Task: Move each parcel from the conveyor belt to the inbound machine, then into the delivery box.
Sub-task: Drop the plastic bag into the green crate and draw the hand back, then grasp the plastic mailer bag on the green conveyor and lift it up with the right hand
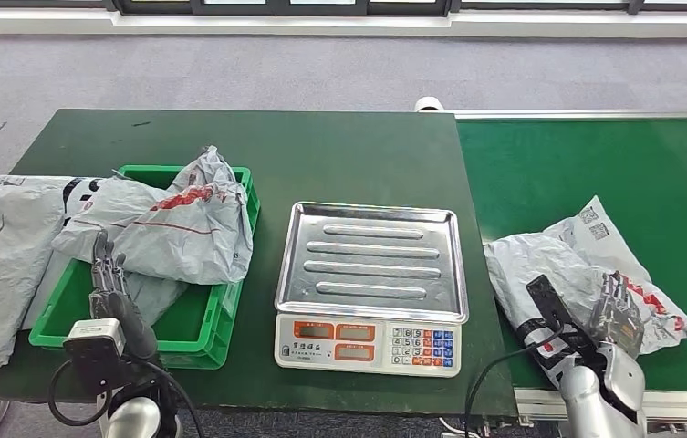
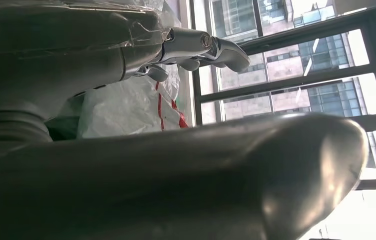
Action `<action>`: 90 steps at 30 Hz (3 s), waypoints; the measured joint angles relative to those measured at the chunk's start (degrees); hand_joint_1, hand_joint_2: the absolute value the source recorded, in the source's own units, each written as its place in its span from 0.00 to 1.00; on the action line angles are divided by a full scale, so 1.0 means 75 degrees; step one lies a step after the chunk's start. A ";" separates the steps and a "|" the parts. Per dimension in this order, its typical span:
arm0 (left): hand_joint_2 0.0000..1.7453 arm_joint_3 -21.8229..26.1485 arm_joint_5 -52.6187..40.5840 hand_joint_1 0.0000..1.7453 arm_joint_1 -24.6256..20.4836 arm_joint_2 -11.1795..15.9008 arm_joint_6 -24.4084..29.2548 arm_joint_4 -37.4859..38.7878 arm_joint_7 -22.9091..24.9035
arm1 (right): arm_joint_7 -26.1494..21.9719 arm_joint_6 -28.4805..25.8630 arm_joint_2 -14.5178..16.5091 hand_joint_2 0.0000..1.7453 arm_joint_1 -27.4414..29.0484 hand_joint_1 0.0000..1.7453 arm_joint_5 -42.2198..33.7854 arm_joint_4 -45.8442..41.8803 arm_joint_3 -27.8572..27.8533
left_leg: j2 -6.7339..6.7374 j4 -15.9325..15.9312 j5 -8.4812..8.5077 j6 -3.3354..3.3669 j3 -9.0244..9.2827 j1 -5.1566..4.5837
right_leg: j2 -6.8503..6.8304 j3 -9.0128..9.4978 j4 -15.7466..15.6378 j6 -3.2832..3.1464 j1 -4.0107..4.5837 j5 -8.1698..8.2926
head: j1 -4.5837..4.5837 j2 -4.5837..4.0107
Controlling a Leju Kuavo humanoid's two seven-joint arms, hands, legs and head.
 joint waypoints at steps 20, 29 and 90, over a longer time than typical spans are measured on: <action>0.00 -0.0027 0.0264 0.00 -0.0099 -0.0090 -0.0356 0.0359 -0.0352 | -0.0230 -0.0040 -0.0119 1.00 -0.1164 0.00 0.0304 0.1783 -0.0884 | 0.0008 -0.0004 0.0004 -0.0004 0.0001 0.0003 | 0.0009 0.0000 0.0003 -0.0001 0.0000 0.0001 | 0.0000 -0.0001; 0.00 -0.0027 0.0181 0.00 -0.0354 -0.0105 -0.0444 0.0704 -0.0267 | -0.0316 0.0708 -0.0106 1.00 -0.1506 1.00 0.0307 0.2586 -0.0908 | 0.0008 -0.0004 0.0006 -0.0006 0.0005 0.0005 | 0.0009 0.0002 0.0003 -0.0001 0.0004 0.0001 | 0.0000 -0.0001; 0.00 -0.0027 -0.0280 0.00 -0.0288 -0.0168 -0.0565 0.1048 -0.0172 | -0.3406 -0.1692 0.1657 1.00 0.0994 1.00 -0.2876 -0.4614 0.0334 | -0.0006 -0.0009 0.0009 -0.0010 -0.0001 0.0019 | 0.0003 0.0002 0.0002 -0.0006 0.0015 0.0000 | 0.0000 0.0000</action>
